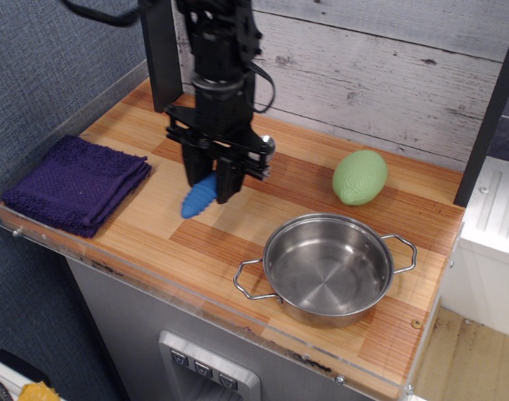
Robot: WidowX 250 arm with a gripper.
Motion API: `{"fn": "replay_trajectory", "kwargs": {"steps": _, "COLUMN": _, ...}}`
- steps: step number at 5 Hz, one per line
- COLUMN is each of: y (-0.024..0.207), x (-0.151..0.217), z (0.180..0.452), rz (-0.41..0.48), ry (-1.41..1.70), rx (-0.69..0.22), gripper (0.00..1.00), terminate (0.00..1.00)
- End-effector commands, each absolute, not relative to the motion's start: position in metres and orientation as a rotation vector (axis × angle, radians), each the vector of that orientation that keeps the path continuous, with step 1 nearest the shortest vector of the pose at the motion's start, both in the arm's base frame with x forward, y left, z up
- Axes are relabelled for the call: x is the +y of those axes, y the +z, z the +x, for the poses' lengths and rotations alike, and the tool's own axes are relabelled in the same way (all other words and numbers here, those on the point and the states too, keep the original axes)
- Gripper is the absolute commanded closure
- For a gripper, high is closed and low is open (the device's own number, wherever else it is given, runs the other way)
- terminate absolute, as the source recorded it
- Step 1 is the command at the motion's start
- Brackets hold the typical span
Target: PICK UP SPOON AND PUT ANOTHER SIDE OF THE TABLE
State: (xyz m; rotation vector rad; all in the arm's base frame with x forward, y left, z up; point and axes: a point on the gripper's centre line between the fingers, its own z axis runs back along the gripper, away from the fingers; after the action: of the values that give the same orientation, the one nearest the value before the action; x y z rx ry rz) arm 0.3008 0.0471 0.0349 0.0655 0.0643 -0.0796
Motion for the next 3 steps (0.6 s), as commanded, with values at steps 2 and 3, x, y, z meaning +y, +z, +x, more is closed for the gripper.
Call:
{"fn": "replay_trajectory", "kwargs": {"steps": 2, "y": 0.0073, "x": 0.0416, "z": 0.3674, "rz": 0.012, "ry": -0.027, "rx": 0.091, "gripper": 1.00, "terminate": 0.00}}
{"fn": "replay_trajectory", "kwargs": {"steps": 3, "y": 0.0073, "x": 0.0388, "z": 0.3645, "rz": 0.017, "ry": -0.037, "rx": 0.085, "gripper": 1.00, "terminate": 0.00}}
